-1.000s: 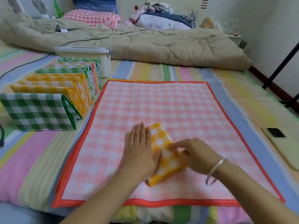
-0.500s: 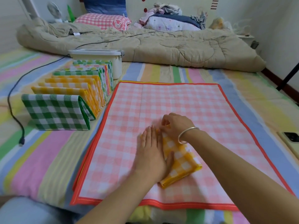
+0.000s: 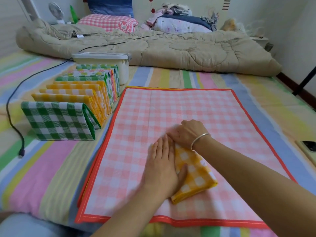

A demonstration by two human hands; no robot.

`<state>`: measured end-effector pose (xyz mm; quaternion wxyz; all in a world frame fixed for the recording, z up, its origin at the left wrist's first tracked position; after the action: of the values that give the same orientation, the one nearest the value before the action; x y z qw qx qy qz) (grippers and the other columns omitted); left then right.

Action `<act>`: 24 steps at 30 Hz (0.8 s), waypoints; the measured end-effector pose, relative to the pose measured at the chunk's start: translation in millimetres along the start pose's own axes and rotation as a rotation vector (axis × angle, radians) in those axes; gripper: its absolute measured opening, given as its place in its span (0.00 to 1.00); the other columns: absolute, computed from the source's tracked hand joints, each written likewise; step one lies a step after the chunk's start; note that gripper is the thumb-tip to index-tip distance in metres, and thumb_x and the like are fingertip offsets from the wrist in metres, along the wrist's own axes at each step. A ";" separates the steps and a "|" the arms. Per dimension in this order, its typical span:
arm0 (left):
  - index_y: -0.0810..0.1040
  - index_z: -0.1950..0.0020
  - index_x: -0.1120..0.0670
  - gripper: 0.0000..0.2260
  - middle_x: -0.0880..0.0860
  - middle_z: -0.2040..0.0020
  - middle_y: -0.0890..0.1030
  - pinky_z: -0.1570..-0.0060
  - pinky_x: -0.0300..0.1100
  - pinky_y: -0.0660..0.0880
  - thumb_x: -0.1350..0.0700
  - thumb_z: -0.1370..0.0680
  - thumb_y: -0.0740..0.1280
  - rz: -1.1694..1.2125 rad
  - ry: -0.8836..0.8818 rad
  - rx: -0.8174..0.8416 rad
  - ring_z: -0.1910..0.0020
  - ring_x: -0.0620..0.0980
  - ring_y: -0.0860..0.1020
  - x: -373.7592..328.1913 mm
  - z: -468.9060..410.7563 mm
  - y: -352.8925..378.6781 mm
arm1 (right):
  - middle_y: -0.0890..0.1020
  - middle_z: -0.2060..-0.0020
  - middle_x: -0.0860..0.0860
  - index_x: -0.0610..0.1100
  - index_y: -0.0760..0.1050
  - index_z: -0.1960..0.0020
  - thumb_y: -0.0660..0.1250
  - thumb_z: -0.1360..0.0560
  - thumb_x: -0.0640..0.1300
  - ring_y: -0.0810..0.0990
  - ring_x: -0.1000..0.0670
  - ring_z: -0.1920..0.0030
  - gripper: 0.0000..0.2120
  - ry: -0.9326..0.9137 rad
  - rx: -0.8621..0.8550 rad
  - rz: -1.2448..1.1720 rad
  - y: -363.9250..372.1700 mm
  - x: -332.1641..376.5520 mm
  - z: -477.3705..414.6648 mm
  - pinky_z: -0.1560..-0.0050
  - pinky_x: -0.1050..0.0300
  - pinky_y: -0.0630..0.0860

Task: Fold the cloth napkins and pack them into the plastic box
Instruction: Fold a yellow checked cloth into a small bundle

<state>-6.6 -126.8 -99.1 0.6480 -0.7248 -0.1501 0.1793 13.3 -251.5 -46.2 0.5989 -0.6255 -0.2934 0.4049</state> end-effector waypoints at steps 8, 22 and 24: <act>0.41 0.19 0.59 0.42 0.60 0.19 0.41 0.22 0.56 0.41 0.34 0.24 0.26 -0.016 -0.018 0.065 0.20 0.57 0.39 2.0 1.7 0.8 | 0.80 0.49 0.43 0.40 0.73 0.38 0.48 0.18 0.60 0.77 0.41 0.50 0.27 0.495 0.004 -0.446 22.2 -47.4 48.2 0.56 0.53 0.69; 0.63 0.22 0.50 0.28 0.48 0.29 0.74 0.33 0.48 0.70 0.39 0.18 0.57 0.733 -0.217 -0.177 0.31 0.49 0.73 73.7 -10.8 -74.6 | 0.79 0.65 0.41 0.42 0.63 0.52 0.49 0.16 0.52 0.77 0.36 0.64 0.14 -0.027 -0.393 -0.403 -51.9 20.4 77.2 0.67 0.50 0.60; 0.74 0.31 0.50 0.25 0.50 0.40 0.82 0.44 0.47 0.74 0.38 0.18 0.52 0.710 -0.213 -0.204 0.40 0.53 0.78 86.5 -12.8 -87.9 | 0.78 0.71 0.41 0.40 0.68 0.52 0.49 0.17 0.54 0.75 0.35 0.71 0.19 -0.132 -0.472 -0.387 -73.0 41.3 78.7 0.70 0.52 0.60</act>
<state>77.5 -89.1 -16.1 0.4511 -0.7698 0.0267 0.4508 -25.0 -168.0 23.0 0.4827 -0.6523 -0.5311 0.2439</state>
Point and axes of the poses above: each hand's wrist, its own z-axis away from the middle knuckle, its own y-axis out of the palm, x = y × z, the point moved 9 cm from there along -z, towards the middle knuckle
